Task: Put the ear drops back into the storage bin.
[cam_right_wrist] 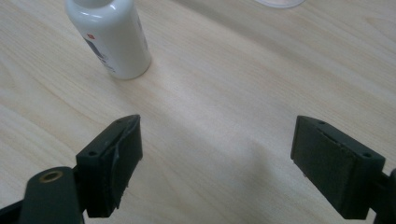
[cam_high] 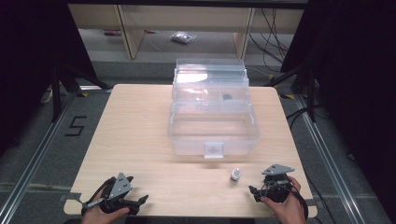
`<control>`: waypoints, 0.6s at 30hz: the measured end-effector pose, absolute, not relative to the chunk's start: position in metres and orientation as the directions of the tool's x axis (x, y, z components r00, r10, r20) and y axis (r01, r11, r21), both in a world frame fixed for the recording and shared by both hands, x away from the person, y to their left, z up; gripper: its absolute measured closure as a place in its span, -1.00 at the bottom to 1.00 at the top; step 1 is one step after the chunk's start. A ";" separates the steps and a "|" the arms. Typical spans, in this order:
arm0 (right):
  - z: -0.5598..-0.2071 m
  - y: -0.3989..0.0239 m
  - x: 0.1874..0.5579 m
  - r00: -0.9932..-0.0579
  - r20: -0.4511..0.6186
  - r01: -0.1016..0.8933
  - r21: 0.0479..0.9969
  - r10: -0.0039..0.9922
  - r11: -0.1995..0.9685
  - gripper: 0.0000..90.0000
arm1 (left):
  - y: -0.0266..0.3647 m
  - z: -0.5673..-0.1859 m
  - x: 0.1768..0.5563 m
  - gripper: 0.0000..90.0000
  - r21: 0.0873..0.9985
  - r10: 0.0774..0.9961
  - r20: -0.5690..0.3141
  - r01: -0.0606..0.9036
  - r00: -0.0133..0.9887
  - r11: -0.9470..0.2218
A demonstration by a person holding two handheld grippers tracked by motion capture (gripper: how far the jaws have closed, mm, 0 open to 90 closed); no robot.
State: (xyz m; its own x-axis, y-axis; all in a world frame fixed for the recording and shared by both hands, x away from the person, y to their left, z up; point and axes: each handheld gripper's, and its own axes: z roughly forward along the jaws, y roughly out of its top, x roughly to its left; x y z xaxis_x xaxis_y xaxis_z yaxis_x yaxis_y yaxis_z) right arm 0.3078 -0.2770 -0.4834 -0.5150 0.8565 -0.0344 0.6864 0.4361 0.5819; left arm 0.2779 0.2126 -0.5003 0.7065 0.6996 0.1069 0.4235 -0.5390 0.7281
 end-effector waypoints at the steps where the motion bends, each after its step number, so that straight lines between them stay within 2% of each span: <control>1: -0.483 -0.277 0.308 -0.519 -0.035 0.685 0.580 0.854 0.440 -0.62 | 0.212 -0.501 0.278 -0.64 0.730 0.706 0.098 0.431 0.702 -0.530; 8: -0.480 -0.276 0.308 -0.526 -0.029 0.687 0.575 0.850 0.445 -0.62 | 0.213 -0.500 0.278 -0.64 0.728 0.700 0.108 0.423 0.706 -0.539; 18: -0.466 -0.268 0.311 -0.596 -0.049 0.671 0.518 0.802 0.530 -0.60 | 0.211 -0.502 0.279 -0.64 0.739 0.706 0.102 0.422 0.700 -0.525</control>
